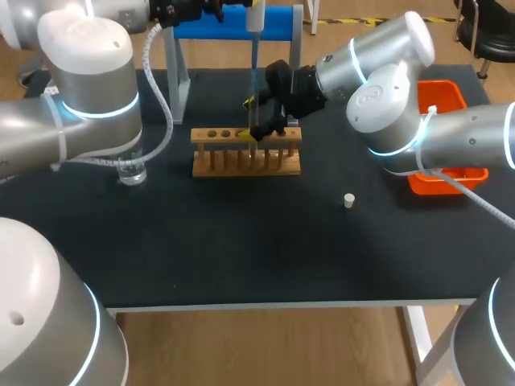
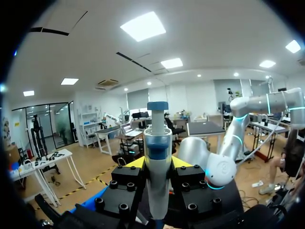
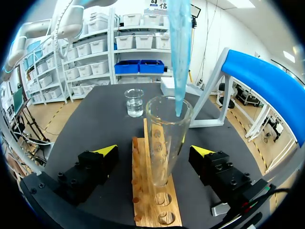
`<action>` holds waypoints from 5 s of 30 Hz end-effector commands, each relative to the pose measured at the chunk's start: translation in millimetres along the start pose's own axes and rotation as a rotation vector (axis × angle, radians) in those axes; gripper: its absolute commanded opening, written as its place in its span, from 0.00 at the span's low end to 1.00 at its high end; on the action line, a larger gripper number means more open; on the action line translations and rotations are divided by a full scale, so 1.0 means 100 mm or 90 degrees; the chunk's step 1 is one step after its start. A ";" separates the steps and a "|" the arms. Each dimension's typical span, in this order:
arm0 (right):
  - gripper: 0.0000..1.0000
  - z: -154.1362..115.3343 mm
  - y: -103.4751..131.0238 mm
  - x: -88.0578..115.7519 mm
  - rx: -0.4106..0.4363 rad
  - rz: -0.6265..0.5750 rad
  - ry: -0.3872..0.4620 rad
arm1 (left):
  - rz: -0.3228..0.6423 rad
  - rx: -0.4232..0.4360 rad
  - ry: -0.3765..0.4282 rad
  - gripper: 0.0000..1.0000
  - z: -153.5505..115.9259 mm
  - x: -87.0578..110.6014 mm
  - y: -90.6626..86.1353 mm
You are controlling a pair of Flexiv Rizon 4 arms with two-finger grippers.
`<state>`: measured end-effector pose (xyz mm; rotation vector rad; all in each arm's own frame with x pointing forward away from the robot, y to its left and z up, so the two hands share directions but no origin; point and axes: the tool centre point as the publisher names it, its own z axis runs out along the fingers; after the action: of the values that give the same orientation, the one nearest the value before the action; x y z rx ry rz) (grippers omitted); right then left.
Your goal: Invert the test tube, pick up the pipette, mount the tip to pipette, aspirate from beaker and dispense into the tube, eject the tip, return the pipette, and cap with the stopper.
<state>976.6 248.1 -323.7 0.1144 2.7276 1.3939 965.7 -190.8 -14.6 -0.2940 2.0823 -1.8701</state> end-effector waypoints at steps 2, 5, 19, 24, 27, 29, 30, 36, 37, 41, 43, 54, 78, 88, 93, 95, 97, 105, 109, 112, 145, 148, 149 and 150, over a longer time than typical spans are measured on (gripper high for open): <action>1.00 0.00 0.00 -0.01 0.002 0.000 0.001 | 0.002 -0.004 0.003 0.00 -0.03 0.01 -0.06; 1.00 0.00 0.00 -0.01 0.002 0.000 0.001 | 0.006 -0.005 0.001 0.00 -0.05 0.03 -0.09; 1.00 0.00 0.00 -0.01 0.002 0.000 0.001 | 0.009 -0.009 -0.067 0.00 -0.47 0.20 -0.15; 1.00 0.00 0.00 -0.01 0.002 0.000 0.001 | -0.002 -0.016 -0.093 0.00 -0.70 0.33 -0.06; 1.00 0.00 0.00 -0.01 0.002 0.000 0.001 | -0.011 -0.020 -0.102 0.00 -0.80 0.42 0.00; 1.00 0.00 0.00 -0.01 0.002 0.000 0.001 | -0.016 -0.021 -0.105 0.00 -0.86 0.49 0.05; 1.00 0.00 0.00 -0.01 0.002 0.000 0.001 | -0.019 -0.022 -0.108 0.00 -0.88 0.52 0.08; 1.00 0.00 0.00 -0.01 0.002 0.000 0.001 | -0.034 -0.020 -0.113 0.00 -0.98 0.72 0.26; 1.00 0.00 0.00 -0.01 0.002 0.000 0.001 | -0.045 -0.024 -0.117 0.00 -0.99 0.75 0.31; 1.00 0.00 0.00 -0.01 0.002 0.000 0.001 | -0.056 -0.008 -0.122 0.00 -1.04 0.88 0.47; 1.00 0.00 0.00 -0.01 0.002 0.000 0.001 | -0.056 -0.003 -0.119 0.00 -1.03 0.94 0.53; 1.00 0.00 0.00 -0.01 0.002 0.000 0.001 | -0.042 0.035 -0.026 0.00 -0.82 1.27 0.83; 1.00 0.00 0.00 -0.01 0.002 0.000 0.001 | -0.053 -0.006 0.062 0.00 -0.66 1.35 1.16; 1.00 0.00 0.00 -0.01 0.002 0.000 0.001 | -0.046 -0.007 0.061 0.00 -0.69 1.35 1.16; 1.00 0.00 0.00 -0.01 0.002 0.000 0.001 | -0.040 -0.002 0.042 0.00 -0.71 1.35 1.15; 1.00 0.00 0.00 -0.01 0.002 0.000 0.001 | -0.040 -0.002 0.042 0.00 -0.71 1.35 1.15; 1.00 0.00 0.00 -0.01 0.002 0.000 0.001 | -0.040 -0.002 0.042 0.00 -0.71 1.35 1.15; 1.00 0.00 0.00 -0.01 0.002 0.000 0.001 | -0.040 -0.002 0.042 0.00 -0.71 1.35 1.15; 1.00 0.00 0.00 -0.01 0.002 0.000 0.001 | -0.040 -0.002 0.042 0.00 -0.71 1.35 1.15; 1.00 0.00 0.00 -0.01 0.002 0.000 0.001 | -0.040 -0.002 0.042 0.00 -0.71 1.35 1.15; 1.00 -1.70 0.09 1.20 -0.243 -0.064 0.003 | -0.040 -0.002 0.042 0.00 -0.71 1.35 1.15; 1.00 -1.68 0.19 1.27 -0.267 -0.069 0.031 | -0.040 -0.002 0.042 0.00 -0.71 1.35 1.15; 1.00 -1.67 0.21 1.29 -0.271 -0.070 0.039 | -0.040 -0.002 0.042 0.00 -0.71 1.35 1.15; 1.00 -1.64 0.25 1.31 -0.277 -0.071 0.050 | -0.040 -0.002 0.042 0.00 -0.71 1.35 1.15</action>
<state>830.0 150.5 -214.1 -0.0964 2.3811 1.9107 822.1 -160.0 -136.5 -0.3027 2.1469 -1.9383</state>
